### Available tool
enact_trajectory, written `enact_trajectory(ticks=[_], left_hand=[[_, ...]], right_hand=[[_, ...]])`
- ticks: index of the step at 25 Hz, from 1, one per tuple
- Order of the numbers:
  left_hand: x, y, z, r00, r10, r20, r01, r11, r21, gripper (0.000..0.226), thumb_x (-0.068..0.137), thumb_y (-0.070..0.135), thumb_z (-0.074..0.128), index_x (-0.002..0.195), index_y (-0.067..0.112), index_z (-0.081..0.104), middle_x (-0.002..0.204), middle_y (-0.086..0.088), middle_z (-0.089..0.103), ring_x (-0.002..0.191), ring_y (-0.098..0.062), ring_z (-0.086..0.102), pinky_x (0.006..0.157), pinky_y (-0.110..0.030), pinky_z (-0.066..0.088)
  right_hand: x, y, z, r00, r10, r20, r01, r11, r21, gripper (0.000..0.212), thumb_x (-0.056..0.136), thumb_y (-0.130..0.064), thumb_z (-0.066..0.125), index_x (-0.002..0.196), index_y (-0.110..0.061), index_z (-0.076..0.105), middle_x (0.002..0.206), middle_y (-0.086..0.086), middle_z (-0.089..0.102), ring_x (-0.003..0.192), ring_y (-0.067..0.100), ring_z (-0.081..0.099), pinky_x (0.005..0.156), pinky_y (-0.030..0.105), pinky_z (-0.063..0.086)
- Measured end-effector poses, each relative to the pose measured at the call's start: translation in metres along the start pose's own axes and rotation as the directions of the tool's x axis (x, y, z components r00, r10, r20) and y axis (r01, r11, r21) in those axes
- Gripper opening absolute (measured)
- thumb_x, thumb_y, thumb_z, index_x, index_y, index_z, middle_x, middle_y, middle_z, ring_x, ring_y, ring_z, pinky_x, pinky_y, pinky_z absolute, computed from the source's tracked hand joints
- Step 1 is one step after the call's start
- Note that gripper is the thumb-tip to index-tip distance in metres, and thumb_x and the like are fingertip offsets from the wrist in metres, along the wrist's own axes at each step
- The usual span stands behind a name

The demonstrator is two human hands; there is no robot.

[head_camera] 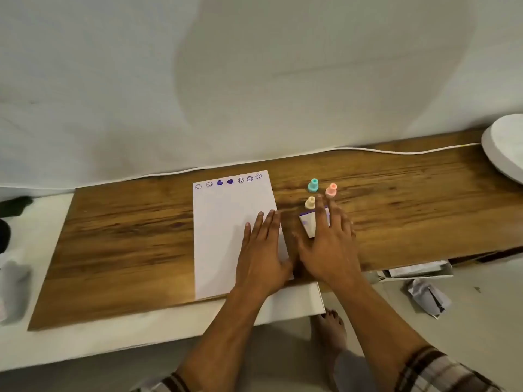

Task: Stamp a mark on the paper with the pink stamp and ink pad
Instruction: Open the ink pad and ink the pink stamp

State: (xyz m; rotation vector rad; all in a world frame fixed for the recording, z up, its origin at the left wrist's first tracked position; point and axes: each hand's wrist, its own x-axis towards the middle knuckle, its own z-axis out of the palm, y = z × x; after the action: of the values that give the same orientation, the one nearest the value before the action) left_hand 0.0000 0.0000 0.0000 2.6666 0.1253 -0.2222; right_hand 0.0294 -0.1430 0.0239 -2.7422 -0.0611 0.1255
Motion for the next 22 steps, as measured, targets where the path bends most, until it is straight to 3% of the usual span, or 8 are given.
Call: enact_trajectory(ticks=[3, 6, 11, 22], left_hand=[[0.009, 0.001, 0.008, 0.999, -0.002, 0.038, 0.003, 1.0, -0.014, 0.101, 0.092, 0.062, 0.06, 0.166, 0.03, -0.002, 0.177, 0.006, -0.004, 0.163, -0.019, -0.008, 0.127, -0.038, -0.016], [0.015, 0.005, 0.013, 0.999, 0.036, 0.041, -0.034, 0.999, -0.04, 0.094, 0.094, 0.057, 0.06, 0.166, 0.03, 0.006, 0.177, 0.005, 0.005, 0.164, -0.017, -0.003, 0.124, -0.035, -0.017], [0.027, 0.014, 0.014, 0.999, 0.051, -0.005, -0.051, 0.992, -0.117, 0.082, 0.094, 0.051, 0.062, 0.163, 0.031, 0.023, 0.175, 0.006, 0.021, 0.163, -0.017, 0.01, 0.13, -0.039, -0.008], [0.041, 0.018, 0.018, 0.996, 0.005, -0.091, -0.022, 0.982, -0.188, 0.068, 0.094, 0.039, 0.068, 0.156, 0.03, 0.042, 0.17, 0.006, 0.035, 0.16, -0.016, 0.023, 0.127, -0.032, -0.006]], right_hand=[[0.009, 0.006, 0.004, 0.998, 0.063, 0.012, -0.064, 0.998, 0.012, 0.091, 0.093, -0.076, 0.044, 0.163, -0.034, 0.003, 0.172, 0.011, 0.013, 0.155, 0.039, 0.019, 0.123, 0.059, 0.027], [0.014, 0.012, 0.008, 0.993, 0.114, 0.031, -0.115, 0.992, 0.044, 0.096, 0.091, -0.074, 0.052, 0.162, -0.032, 0.004, 0.168, 0.013, 0.022, 0.152, 0.037, 0.025, 0.12, 0.054, 0.032], [0.023, 0.015, 0.011, 0.984, 0.18, 0.02, -0.181, 0.982, 0.056, 0.1, 0.088, -0.064, 0.066, 0.161, -0.027, 0.008, 0.161, 0.013, 0.033, 0.148, 0.034, 0.031, 0.119, 0.047, 0.033], [0.025, 0.014, 0.006, 0.982, 0.186, 0.001, -0.185, 0.973, 0.137, 0.104, 0.085, -0.06, 0.072, 0.161, -0.018, 0.014, 0.156, 0.012, 0.042, 0.142, 0.034, 0.039, 0.114, 0.047, 0.04]])
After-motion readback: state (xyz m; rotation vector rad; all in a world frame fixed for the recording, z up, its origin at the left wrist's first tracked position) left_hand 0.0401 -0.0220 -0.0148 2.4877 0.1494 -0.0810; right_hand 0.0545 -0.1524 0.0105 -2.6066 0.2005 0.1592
